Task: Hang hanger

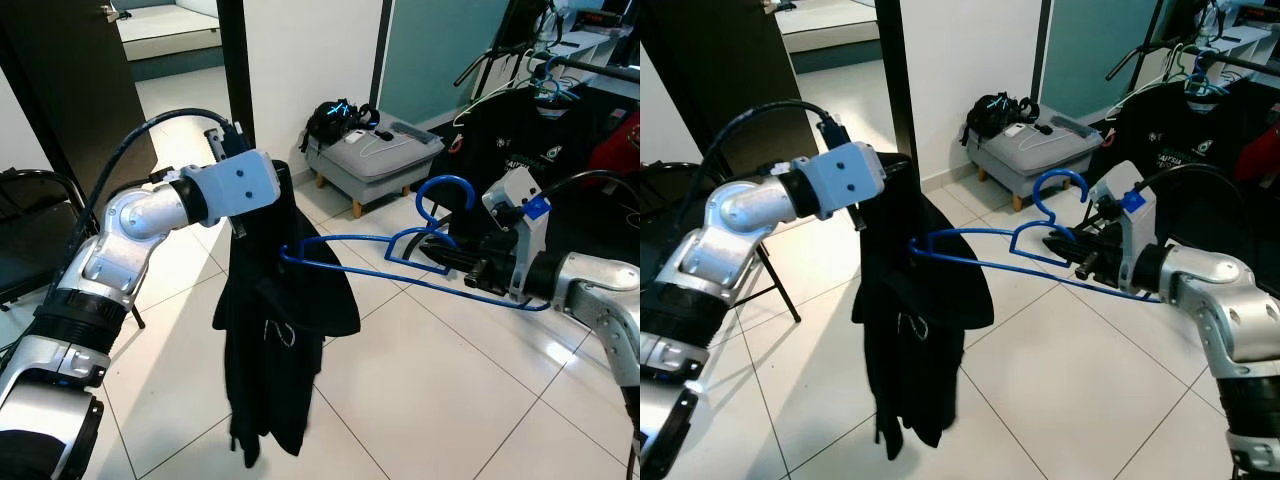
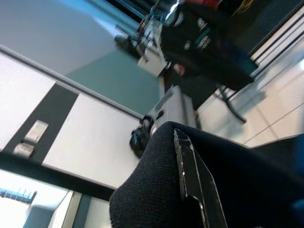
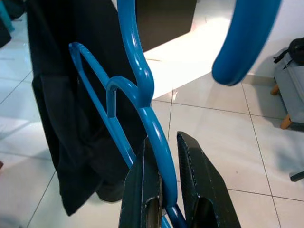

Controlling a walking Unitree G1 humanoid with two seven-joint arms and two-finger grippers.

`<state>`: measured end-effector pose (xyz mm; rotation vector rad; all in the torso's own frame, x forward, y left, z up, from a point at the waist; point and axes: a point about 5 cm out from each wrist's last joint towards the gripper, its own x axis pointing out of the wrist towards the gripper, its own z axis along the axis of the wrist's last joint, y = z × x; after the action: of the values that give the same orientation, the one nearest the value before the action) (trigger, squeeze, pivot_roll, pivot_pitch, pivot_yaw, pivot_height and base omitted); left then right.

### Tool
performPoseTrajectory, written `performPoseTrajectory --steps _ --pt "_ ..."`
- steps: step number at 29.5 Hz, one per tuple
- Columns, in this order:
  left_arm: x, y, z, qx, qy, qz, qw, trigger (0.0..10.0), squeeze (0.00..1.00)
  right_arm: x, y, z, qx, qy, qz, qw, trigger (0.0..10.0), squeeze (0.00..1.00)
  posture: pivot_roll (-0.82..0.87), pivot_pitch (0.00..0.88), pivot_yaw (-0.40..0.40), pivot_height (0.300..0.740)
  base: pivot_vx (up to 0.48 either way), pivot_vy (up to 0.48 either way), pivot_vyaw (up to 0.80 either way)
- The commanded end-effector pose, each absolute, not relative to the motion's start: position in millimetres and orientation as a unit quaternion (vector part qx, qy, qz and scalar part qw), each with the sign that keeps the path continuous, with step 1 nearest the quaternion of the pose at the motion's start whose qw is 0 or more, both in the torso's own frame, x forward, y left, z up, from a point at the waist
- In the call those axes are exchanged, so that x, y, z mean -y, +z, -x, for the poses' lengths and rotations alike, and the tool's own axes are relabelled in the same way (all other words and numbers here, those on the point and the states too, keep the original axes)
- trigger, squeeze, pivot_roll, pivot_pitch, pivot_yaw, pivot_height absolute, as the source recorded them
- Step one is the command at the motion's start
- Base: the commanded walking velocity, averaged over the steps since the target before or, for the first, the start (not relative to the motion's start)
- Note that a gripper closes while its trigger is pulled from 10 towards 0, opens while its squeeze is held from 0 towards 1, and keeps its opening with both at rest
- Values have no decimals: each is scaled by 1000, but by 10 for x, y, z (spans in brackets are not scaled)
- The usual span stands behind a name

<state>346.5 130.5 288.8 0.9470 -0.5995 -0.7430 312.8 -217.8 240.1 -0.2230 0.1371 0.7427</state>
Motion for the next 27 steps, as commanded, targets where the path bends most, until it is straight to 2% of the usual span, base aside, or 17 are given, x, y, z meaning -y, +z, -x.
performPoseTrajectory --steps 1,5,8,15,17,20,27 --pt "-1203 2923 -3397 296 -362 -433 771 10000 0 2115 2391 -3165 -70 361 111 923 10000 0 -42 11 -5 740 0 0 0" --pt "-1083 2929 -3329 309 -380 -424 762 10000 0 2014 2372 -3192 -65 368 103 922 10000 0 -40 9 -7 740 0 0 0" --pt "-894 2891 -3234 321 -407 -413 749 10000 0 1906 2364 -3255 -55 364 93 925 10000 0 -38 5 -9 740 0 0 0" --pt "-666 2928 -3109 343 -435 -364 749 10000 0 1825 2401 -3379 -38 325 83 941 10000 0 -41 3 -8 740 0 0 0" --pt "-585 2949 -3056 349 -447 -338 751 10000 0 1830 2400 -3419 -35 302 79 949 10000 0 -40 7 -9 740 0 0 0" --pt "-349 2993 -2873 361 -485 -243 759 10000 0 1834 2391 -3528 -23 234 46 971 10000 0 -44 9 -5 740 0 0 0" --pt "-201 2983 -2766 352 -508 -153 771 10000 0 1754 2375 -3583 -8 203 -2 979 10000 0 -46 12 -5 740 0 0 0"
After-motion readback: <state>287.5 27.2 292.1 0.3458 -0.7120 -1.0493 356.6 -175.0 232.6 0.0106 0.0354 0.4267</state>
